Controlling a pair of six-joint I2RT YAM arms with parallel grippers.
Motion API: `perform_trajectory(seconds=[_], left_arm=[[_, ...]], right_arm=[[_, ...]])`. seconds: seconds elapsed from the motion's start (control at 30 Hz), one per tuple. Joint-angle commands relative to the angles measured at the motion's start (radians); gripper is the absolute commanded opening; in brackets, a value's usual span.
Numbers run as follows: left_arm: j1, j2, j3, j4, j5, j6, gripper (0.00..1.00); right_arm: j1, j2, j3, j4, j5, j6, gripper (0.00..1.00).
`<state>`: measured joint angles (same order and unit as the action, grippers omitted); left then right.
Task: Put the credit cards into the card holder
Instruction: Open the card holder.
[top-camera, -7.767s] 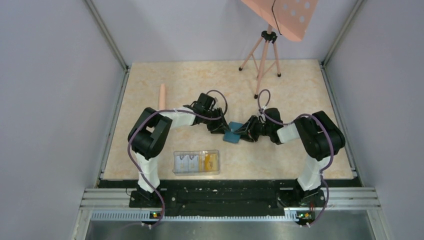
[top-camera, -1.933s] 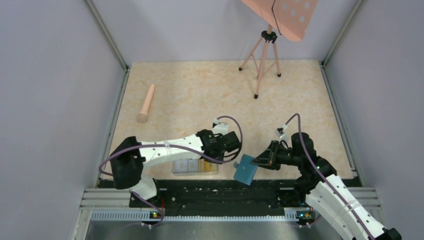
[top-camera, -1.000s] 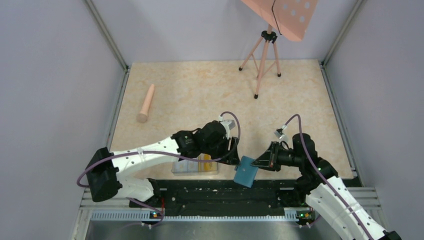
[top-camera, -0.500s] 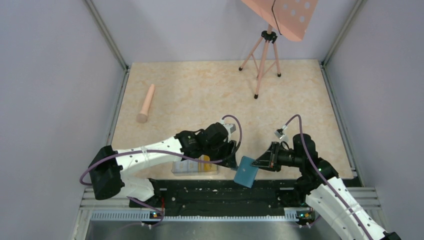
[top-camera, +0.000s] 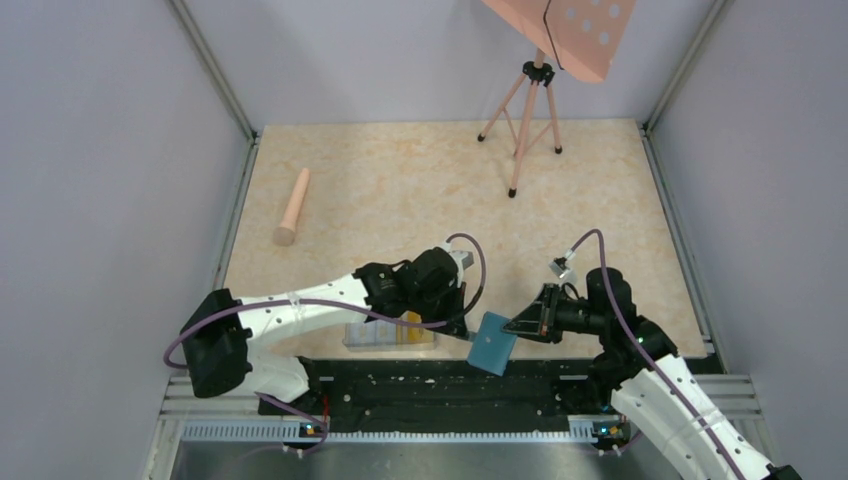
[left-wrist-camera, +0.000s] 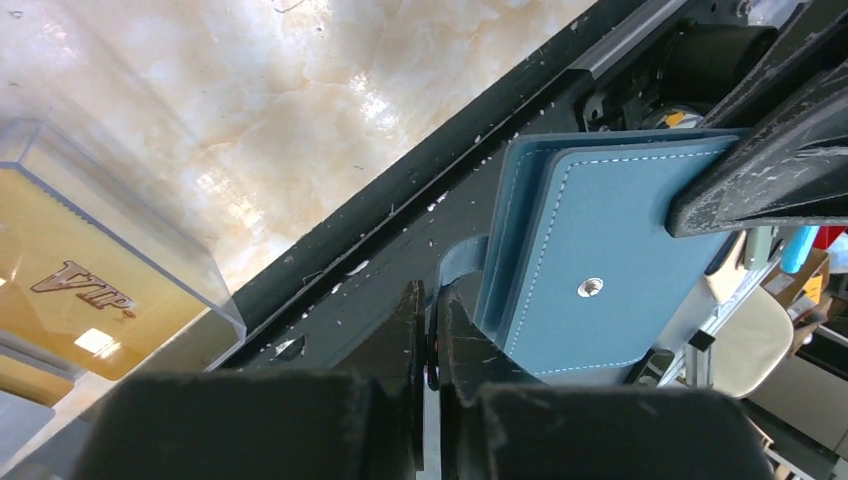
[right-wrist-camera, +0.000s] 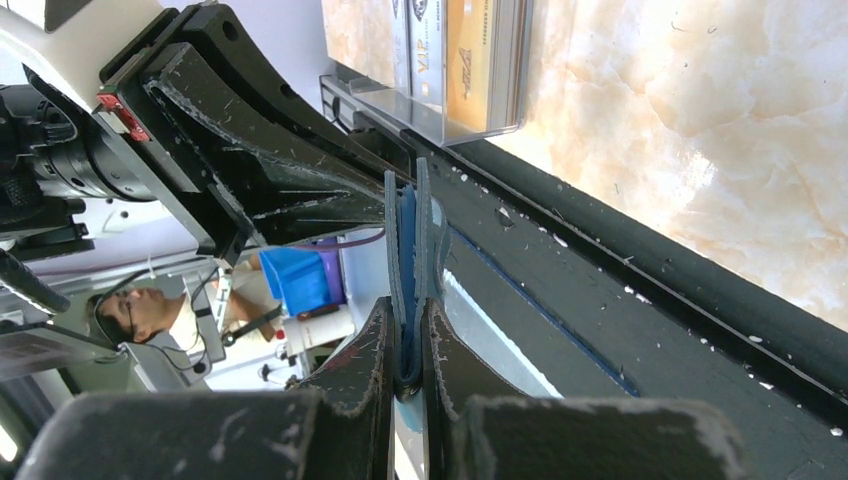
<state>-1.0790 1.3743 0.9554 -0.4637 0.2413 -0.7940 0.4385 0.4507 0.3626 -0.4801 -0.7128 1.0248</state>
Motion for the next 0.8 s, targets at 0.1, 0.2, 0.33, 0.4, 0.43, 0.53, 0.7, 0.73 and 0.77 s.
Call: perform_trajectory(seconds=[0.1, 0.2, 0.33, 0.4, 0.43, 0.53, 0.7, 0.73, 0.77], left_arm=[[-0.004, -0.139, 0.035, -0.141, -0.17, 0.002, 0.0], [-0.004, -0.215, 0.074, -0.235, -0.231, 0.043, 0.0], [-0.004, -0.284, 0.141, -0.321, -0.247, 0.121, 0.0], [-0.004, -0.299, 0.183, -0.358, -0.183, 0.156, 0.0], [-0.004, -0.302, 0.206, -0.375, -0.154, 0.175, 0.0], [-0.004, -0.29, 0.286, -0.444, -0.105, 0.229, 0.0], [-0.004, -0.209, 0.46, -0.579, -0.039, 0.326, 0.0], [-0.004, -0.188, 0.506, -0.603, -0.022, 0.345, 0.0], [-0.004, -0.167, 0.539, -0.626, -0.006, 0.362, 0.0]], right_arm=[[0.011, 0.004, 0.044, 0.055, 0.008, -0.016, 0.4], [0.012, 0.036, 0.088, 0.034, 0.025, -0.071, 0.7], [0.011, 0.094, 0.172, 0.009, 0.045, -0.158, 0.88], [0.011, 0.13, 0.222, 0.004, 0.039, -0.206, 0.91], [0.012, 0.153, 0.247, 0.004, 0.032, -0.229, 0.92], [0.011, 0.196, 0.321, 0.003, 0.005, -0.302, 0.94], [0.011, 0.257, 0.439, 0.004, -0.059, -0.423, 0.96], [0.011, 0.268, 0.461, 0.007, -0.072, -0.446, 0.97], [0.011, 0.278, 0.478, 0.015, -0.086, -0.47, 0.97]])
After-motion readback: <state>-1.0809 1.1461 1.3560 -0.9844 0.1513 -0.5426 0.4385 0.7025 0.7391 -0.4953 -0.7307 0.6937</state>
